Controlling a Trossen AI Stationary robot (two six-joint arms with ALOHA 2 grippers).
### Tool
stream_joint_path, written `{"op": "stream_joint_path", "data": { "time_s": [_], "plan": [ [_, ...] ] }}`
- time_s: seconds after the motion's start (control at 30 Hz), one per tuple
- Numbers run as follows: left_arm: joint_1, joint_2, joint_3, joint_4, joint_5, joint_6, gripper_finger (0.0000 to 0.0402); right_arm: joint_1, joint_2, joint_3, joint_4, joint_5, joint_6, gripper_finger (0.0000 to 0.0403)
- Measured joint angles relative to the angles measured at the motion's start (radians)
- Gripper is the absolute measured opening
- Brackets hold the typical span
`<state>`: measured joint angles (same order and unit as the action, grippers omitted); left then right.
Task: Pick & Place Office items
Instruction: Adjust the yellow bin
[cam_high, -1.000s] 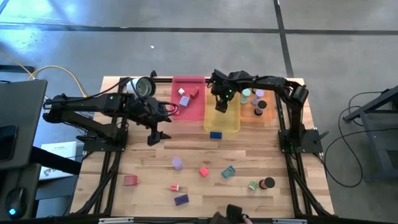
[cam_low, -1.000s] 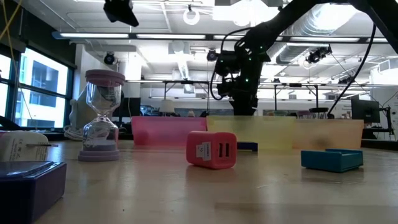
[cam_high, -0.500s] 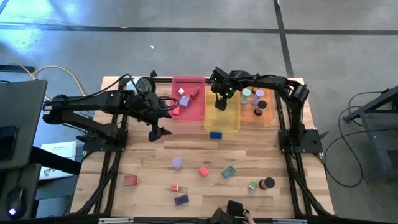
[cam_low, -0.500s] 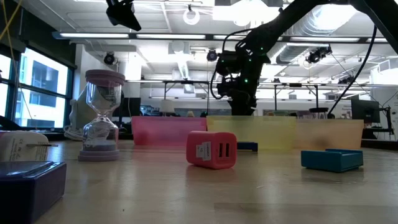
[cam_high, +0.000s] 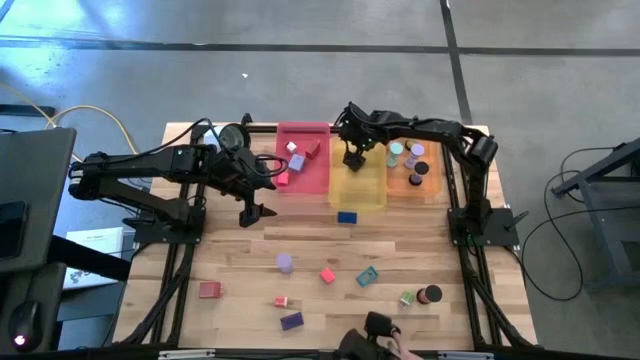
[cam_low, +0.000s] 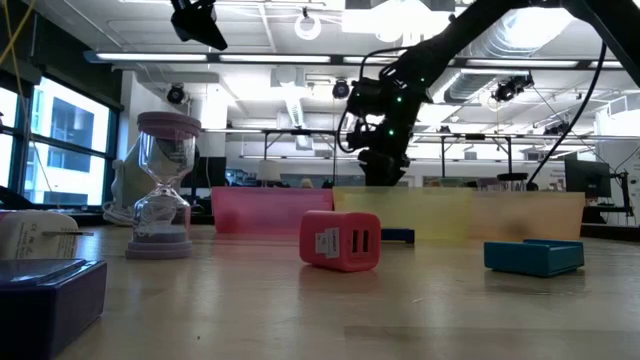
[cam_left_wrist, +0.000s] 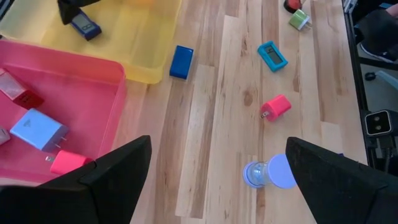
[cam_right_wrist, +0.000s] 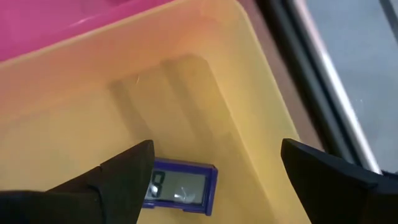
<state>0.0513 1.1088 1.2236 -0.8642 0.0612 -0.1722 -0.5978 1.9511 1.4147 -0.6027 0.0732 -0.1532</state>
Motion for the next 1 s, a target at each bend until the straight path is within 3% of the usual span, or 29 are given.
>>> {"op": "stream_joint_path", "data": {
  "time_s": [0.33,0.6,0.83,1.0],
  "plan": [
    [0.0,0.0,0.0,0.0,0.012,0.001,0.0363,-0.039,0.0,0.0,0.091,0.028,0.0,0.0328],
    [0.007,0.0,0.0,0.0,0.008,0.015,0.0363,-0.051,0.0,0.0,0.19,0.115,0.0,0.0314],
    [0.014,0.0,0.0,0.0,0.012,0.015,0.0363,-0.051,0.0,0.0,0.226,0.279,-0.001,0.031],
    [0.014,0.0,0.0,0.0,0.012,0.015,0.0363,-0.037,-0.009,0.0,0.225,0.295,0.019,0.031]
  ]
}}
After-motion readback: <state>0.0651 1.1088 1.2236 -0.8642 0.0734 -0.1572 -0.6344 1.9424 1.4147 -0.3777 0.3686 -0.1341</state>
